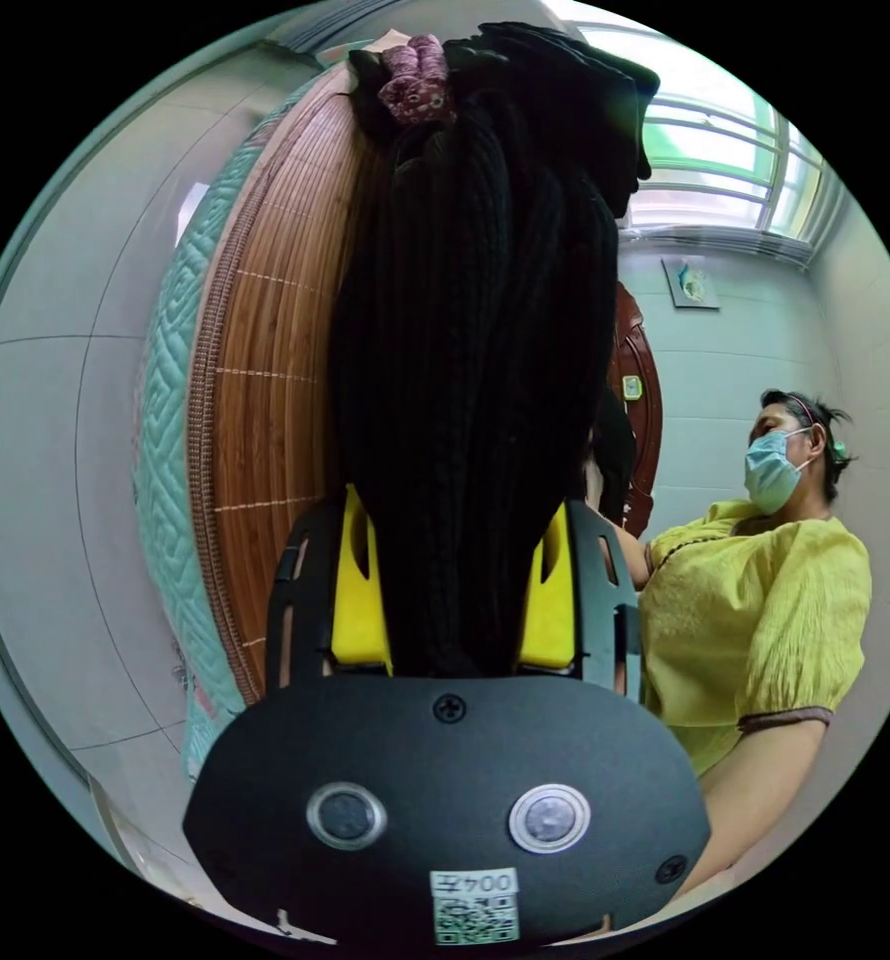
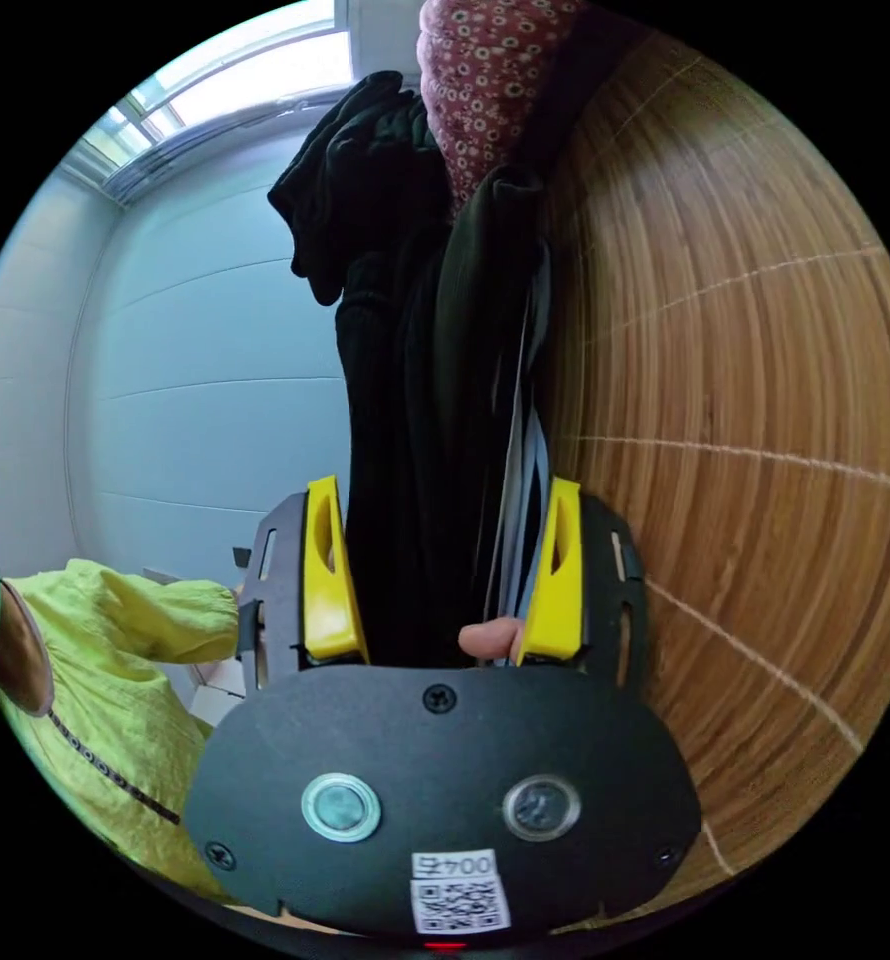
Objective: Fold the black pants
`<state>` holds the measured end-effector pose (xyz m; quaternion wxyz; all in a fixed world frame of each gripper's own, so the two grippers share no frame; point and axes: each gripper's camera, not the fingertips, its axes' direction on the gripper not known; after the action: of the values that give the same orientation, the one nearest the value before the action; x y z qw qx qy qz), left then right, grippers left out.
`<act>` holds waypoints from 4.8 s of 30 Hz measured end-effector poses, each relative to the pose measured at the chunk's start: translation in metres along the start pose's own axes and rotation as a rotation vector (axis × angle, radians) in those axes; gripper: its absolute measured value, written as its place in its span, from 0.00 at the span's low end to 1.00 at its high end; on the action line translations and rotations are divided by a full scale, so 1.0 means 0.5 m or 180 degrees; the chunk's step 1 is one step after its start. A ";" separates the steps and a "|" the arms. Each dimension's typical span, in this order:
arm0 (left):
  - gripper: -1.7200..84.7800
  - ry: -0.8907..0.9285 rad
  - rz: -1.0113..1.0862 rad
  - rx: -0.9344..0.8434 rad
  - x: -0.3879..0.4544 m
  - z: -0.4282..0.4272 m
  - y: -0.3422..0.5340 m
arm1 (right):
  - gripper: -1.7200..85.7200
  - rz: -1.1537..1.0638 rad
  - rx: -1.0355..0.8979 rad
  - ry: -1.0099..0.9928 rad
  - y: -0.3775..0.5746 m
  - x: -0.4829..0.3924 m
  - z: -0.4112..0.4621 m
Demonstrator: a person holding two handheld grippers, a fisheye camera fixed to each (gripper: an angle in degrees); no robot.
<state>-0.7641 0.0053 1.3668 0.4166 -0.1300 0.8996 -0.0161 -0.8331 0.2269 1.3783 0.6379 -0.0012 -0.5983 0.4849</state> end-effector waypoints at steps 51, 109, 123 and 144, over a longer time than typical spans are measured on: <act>0.28 0.1722 0.0515 0.0117 0.082 0.239 0.095 | 0.22 -0.0811 0.0516 0.1009 0.209 -0.349 -0.240; 0.07 -0.0817 0.0317 0.1995 0.270 0.140 -0.490 | 0.14 -0.1061 0.0368 0.1962 -0.528 -0.550 0.094; 0.03 -0.1538 0.0305 0.2302 0.212 0.243 -0.444 | 0.10 -0.0902 0.0565 0.1981 -0.495 -0.486 0.156; 0.02 -0.0375 -0.0517 0.0674 0.084 0.578 0.290 | 0.01 0.0426 0.0969 0.3196 0.733 -0.539 -0.270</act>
<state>-0.6042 0.1580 1.1274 0.4774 -0.1584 0.8534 -0.1369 -0.9058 0.3323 0.9214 0.8065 -0.1789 -0.1405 0.5457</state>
